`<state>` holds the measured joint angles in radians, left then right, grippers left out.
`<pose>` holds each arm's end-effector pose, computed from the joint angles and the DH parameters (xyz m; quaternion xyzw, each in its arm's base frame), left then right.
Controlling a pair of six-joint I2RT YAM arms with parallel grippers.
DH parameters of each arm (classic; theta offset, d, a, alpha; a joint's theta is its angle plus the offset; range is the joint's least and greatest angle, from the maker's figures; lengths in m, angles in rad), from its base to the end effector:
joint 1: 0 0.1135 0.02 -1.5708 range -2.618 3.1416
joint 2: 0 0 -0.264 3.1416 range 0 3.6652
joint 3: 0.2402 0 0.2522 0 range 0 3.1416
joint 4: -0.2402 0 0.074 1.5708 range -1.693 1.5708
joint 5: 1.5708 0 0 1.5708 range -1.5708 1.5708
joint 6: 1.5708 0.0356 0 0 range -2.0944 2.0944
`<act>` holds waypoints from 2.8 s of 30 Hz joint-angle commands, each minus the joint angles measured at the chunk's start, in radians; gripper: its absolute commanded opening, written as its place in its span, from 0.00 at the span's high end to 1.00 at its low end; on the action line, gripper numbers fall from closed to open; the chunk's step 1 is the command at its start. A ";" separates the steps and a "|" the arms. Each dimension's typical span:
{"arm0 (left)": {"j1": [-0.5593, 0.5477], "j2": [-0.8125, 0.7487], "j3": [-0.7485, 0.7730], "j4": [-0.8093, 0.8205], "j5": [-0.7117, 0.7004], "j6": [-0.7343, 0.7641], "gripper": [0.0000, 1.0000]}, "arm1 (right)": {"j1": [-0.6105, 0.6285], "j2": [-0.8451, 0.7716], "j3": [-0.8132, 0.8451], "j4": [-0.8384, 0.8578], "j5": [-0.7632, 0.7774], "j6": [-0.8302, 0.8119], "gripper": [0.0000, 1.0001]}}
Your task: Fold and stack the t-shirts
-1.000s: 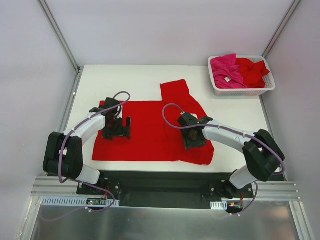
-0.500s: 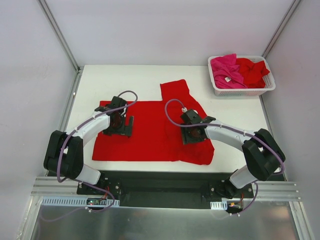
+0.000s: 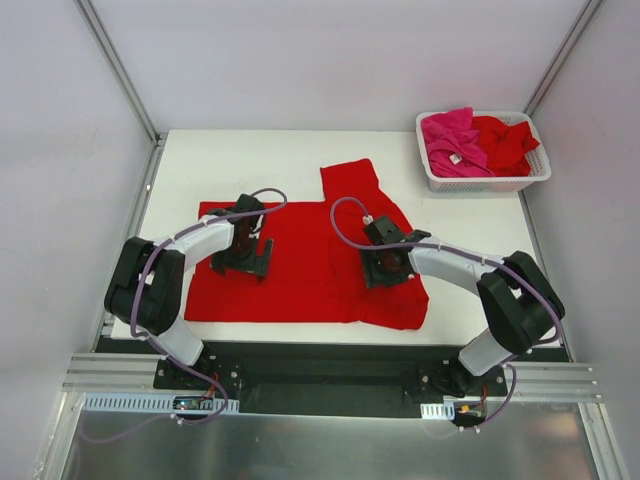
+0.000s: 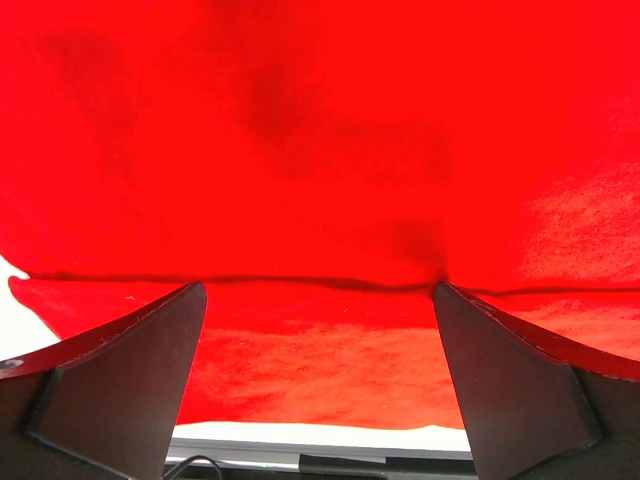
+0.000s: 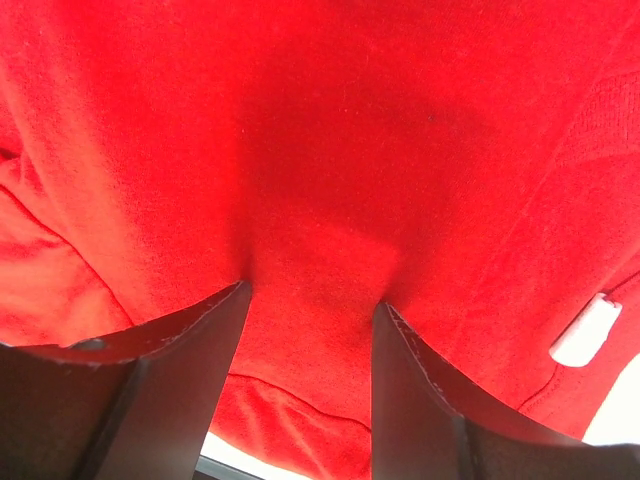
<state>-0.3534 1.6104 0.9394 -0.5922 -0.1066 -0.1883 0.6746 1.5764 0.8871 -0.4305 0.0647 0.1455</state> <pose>0.2760 -0.0978 0.1677 0.0732 0.9841 0.0098 0.1615 0.2329 0.1833 0.1694 -0.2477 0.9422 0.0602 0.2175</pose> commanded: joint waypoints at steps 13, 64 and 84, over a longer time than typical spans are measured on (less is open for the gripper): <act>-0.006 0.109 0.091 -0.069 -0.057 0.027 0.01 | -0.046 0.063 0.136 -0.163 0.024 -0.066 0.43; -0.199 0.092 0.078 -0.133 -0.002 -0.163 0.01 | -0.018 -0.072 -0.074 -0.142 0.001 -0.047 0.43; -0.197 0.005 -0.028 -0.118 0.015 -0.171 0.01 | -0.024 -0.047 -0.045 -0.214 0.078 -0.101 0.43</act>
<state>-0.5434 1.6382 0.9539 -0.6773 -0.0868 -0.3515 0.6521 1.5188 0.8288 -0.6075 0.0738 0.0769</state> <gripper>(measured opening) 0.993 0.573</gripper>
